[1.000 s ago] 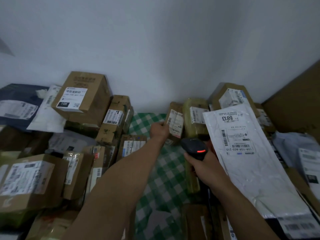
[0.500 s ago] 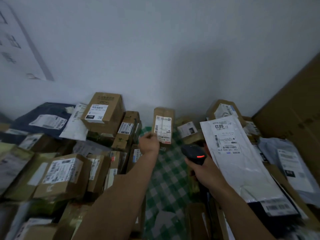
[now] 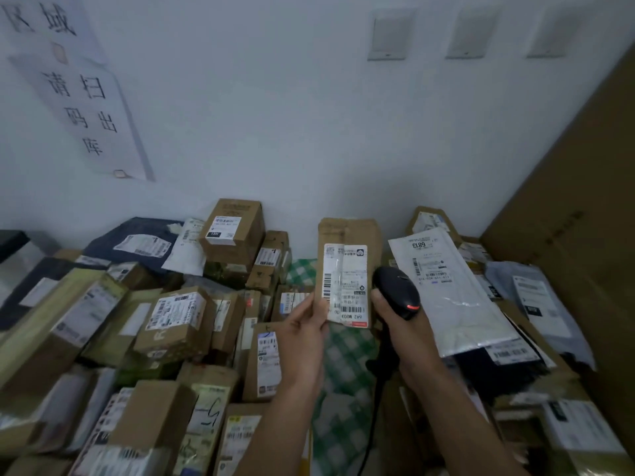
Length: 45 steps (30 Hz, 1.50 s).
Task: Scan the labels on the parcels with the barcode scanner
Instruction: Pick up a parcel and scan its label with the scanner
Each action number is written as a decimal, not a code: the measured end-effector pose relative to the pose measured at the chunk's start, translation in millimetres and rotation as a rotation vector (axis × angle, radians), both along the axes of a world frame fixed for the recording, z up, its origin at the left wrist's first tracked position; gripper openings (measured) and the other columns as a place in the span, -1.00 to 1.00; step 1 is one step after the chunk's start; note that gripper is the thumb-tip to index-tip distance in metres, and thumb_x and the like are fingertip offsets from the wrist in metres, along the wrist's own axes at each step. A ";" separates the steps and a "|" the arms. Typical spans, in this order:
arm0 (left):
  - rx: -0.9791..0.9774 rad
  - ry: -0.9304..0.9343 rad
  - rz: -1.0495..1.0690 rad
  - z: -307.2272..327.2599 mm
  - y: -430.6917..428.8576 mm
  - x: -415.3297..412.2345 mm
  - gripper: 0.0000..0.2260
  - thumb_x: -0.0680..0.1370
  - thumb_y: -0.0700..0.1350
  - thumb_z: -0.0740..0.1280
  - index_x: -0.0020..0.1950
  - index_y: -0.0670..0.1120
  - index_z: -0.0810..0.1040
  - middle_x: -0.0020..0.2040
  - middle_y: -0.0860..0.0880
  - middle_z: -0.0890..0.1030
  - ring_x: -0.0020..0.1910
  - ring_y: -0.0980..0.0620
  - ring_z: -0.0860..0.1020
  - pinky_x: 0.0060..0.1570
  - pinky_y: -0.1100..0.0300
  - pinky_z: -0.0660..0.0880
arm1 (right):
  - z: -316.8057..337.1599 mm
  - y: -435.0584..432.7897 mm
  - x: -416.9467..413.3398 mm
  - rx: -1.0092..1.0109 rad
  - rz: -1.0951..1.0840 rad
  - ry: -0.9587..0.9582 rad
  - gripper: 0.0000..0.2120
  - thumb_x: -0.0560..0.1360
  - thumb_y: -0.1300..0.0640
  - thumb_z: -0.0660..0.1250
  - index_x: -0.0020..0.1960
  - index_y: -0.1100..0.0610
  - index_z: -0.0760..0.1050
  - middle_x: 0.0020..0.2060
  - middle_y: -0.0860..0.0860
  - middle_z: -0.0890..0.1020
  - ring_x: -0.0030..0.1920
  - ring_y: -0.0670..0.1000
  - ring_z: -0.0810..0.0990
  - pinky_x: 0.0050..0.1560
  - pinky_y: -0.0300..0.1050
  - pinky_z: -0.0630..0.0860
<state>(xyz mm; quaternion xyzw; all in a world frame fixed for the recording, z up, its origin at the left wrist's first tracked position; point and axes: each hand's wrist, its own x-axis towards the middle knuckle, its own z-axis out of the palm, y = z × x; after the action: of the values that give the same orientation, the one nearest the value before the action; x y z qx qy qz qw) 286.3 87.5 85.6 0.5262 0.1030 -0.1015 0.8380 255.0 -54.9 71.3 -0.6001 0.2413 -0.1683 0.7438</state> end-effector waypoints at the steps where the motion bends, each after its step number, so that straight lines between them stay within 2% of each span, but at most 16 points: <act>1: 0.006 -0.017 -0.016 3.6 3.3 -7.8 -0.83 0.60 -0.25 0.40 0.05 0.02 0.67 0.01 0.01 0.75 0.06 0.07 0.71 0.02 0.26 0.61 | 0.0 3.0 -6.8 0.029 0.033 -0.010 -0.27 0.26 -0.15 0.64 0.37 -0.01 0.55 0.19 -0.06 0.71 0.19 -0.03 0.69 0.16 0.00 0.63; 3: 0.058 -0.056 -0.079 5.5 10.6 -17.9 -0.82 0.57 -0.22 0.45 0.08 0.04 0.67 0.04 0.01 0.75 0.08 0.06 0.70 0.11 0.18 0.60 | -0.3 5.1 -18.4 0.047 0.077 -0.014 -0.30 0.25 -0.04 0.68 0.34 0.06 0.59 0.18 0.00 0.72 0.19 0.04 0.70 0.22 0.08 0.61; 5: 0.112 -0.074 -0.171 5.7 20.5 -22.7 -0.74 0.52 -0.20 0.49 0.17 0.05 0.65 0.09 0.00 0.74 0.12 0.02 0.70 0.21 0.04 0.58 | 4.8 5.6 -28.3 0.099 0.104 -0.011 -0.44 0.31 0.13 0.65 0.29 0.13 0.63 0.12 0.06 0.74 0.14 0.09 0.72 0.18 0.10 0.62; 7: 0.149 -0.087 -0.293 4.9 31.1 -23.5 -0.58 0.42 -0.10 0.58 0.26 0.06 0.62 0.16 0.01 0.72 0.18 -0.01 0.68 0.29 -0.04 0.54 | 14.5 8.1 -37.3 0.147 0.128 -0.006 -0.54 0.34 0.24 0.59 0.23 0.16 0.64 0.07 0.09 0.75 0.07 0.10 0.74 0.06 0.04 0.64; 10: 0.111 -0.048 -0.413 2.0 42.3 -21.6 -0.24 0.29 0.07 0.66 0.46 0.07 0.49 0.26 -0.02 0.67 0.26 -0.04 0.63 0.36 -0.11 0.48 | 25.0 13.1 -46.7 0.159 0.164 -0.026 -0.50 0.28 0.21 0.58 0.22 0.17 0.65 0.06 0.10 0.75 0.05 0.11 0.75 0.01 0.00 0.63; 13: 0.106 -0.040 -0.477 9.0 47.9 -21.6 -0.28 0.43 0.07 0.55 0.53 -0.01 0.38 0.20 -0.04 0.70 0.18 -0.03 0.67 0.27 -0.01 0.53 | 29.1 14.7 -51.1 0.117 0.189 -0.022 -0.40 0.21 0.16 0.62 0.24 0.18 0.64 0.07 0.12 0.75 0.07 0.12 0.75 0.03 0.02 0.64; 17: 0.135 -0.100 -0.441 12.3 54.6 -14.1 -0.30 0.39 -0.04 0.52 0.51 -0.03 0.41 0.17 -0.05 0.72 0.11 -0.04 0.70 0.03 0.10 0.65 | 31.4 14.4 -53.3 0.007 0.214 -0.016 -0.22 0.13 0.04 0.72 0.31 0.12 0.59 0.13 0.09 0.74 0.13 0.12 0.72 0.22 0.18 0.62; 22: 0.308 -0.158 -0.292 9.8 57.9 -6.4 -0.14 0.29 0.12 0.66 0.53 0.24 0.37 0.24 0.03 0.68 0.14 0.04 0.68 0.23 -0.08 0.59 | 40.7 22.9 -57.8 -0.117 0.125 -0.011 -0.40 0.32 -0.05 0.64 0.32 -0.05 0.56 0.15 -0.08 0.70 0.16 -0.03 0.67 0.11 0.00 0.65; 25: 0.446 -0.192 -0.236 11.5 60.8 0.5 -0.29 0.26 0.32 0.58 0.37 0.48 0.41 0.22 0.18 0.67 0.19 0.13 0.64 0.29 -0.01 0.51 | 44.2 23.3 -64.2 -0.213 0.181 0.025 -0.55 0.43 0.01 0.59 0.26 -0.13 0.54 0.12 -0.11 0.68 0.13 -0.07 0.65 0.08 -0.04 0.64; 29: 0.544 -0.215 -0.269 12.6 62.0 12.1 -0.30 0.42 0.40 0.43 0.53 0.29 0.38 0.20 0.17 0.68 0.19 0.14 0.62 0.35 0.04 0.46 | 46.1 22.2 -70.7 -0.383 0.281 0.076 -0.63 0.44 0.00 0.58 0.19 -0.16 0.56 0.02 -0.10 0.70 0.02 -0.10 0.68 0.08 -0.07 0.61; 32: 0.633 -0.189 -0.308 9.6 63.0 24.5 -0.19 0.30 0.61 0.30 0.47 0.25 0.48 0.12 0.17 0.71 0.18 0.12 0.64 0.39 -0.06 0.46 | 50.2 22.2 -72.0 -0.488 0.365 0.082 -0.70 0.49 0.10 0.54 0.13 -0.17 0.56 -0.08 -0.11 0.71 -0.13 -0.19 0.69 -0.13 -0.31 0.56; 34: 0.719 -0.194 -0.352 10.9 63.4 31.0 -0.15 0.25 0.66 0.25 0.43 0.26 0.51 0.14 0.16 0.71 0.19 0.10 0.63 0.38 -0.06 0.47 | 52.5 22.6 -71.3 -0.559 0.413 0.084 -0.71 0.51 0.17 0.52 0.12 -0.14 0.56 -0.10 -0.14 0.69 -0.16 -0.27 0.66 -0.24 -0.42 0.51; 38: 0.846 -0.225 -0.431 31.1 63.7 34.3 -0.40 0.45 0.49 0.28 0.44 0.30 0.45 0.10 0.16 0.69 0.10 0.13 0.62 0.29 0.07 0.45 | 55.2 24.7 -66.3 -0.667 0.476 0.126 -0.83 0.52 0.14 0.50 0.03 -0.06 0.57 -0.25 -0.20 0.64 -0.25 -0.29 0.62 -0.30 -0.48 0.43; 40: 0.909 -0.202 -0.447 34.2 63.7 42.3 -0.24 0.34 0.57 0.26 0.46 0.26 0.47 0.20 0.13 0.67 0.22 0.05 0.60 0.40 -0.06 0.42 | 55.9 26.4 -63.8 -0.694 0.487 0.147 -0.80 0.51 0.09 0.50 0.01 -0.15 0.53 -0.23 -0.22 0.63 -0.19 -0.24 0.61 -0.22 -0.44 0.43; 42: 0.950 -0.174 -0.476 33.3 64.3 51.6 -0.15 0.23 0.61 0.25 0.43 0.25 0.51 0.22 0.10 0.68 0.23 -0.01 0.62 0.41 -0.14 0.41 | 54.9 27.2 -61.5 -0.684 0.491 0.151 -0.74 0.51 0.04 0.51 0.03 -0.24 0.49 -0.09 -0.21 0.65 -0.03 -0.19 0.62 -0.05 -0.31 0.50; 45: 0.979 -0.152 -0.500 38.8 63.0 53.5 -0.35 0.37 0.52 0.28 0.35 0.23 0.59 0.10 0.09 0.71 0.13 -0.02 0.65 0.38 -0.16 0.44 | 54.3 29.0 -59.3 -0.683 0.519 0.156 -0.68 0.51 0.03 0.51 0.04 -0.32 0.45 0.03 -0.21 0.64 0.10 -0.12 0.63 0.16 -0.12 0.58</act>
<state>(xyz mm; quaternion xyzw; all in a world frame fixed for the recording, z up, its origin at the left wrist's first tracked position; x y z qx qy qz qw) 339.9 150.6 124.4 0.8685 -0.0504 -0.1994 0.4510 195.7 -25.8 125.6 -0.8635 0.0684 -0.0003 0.4998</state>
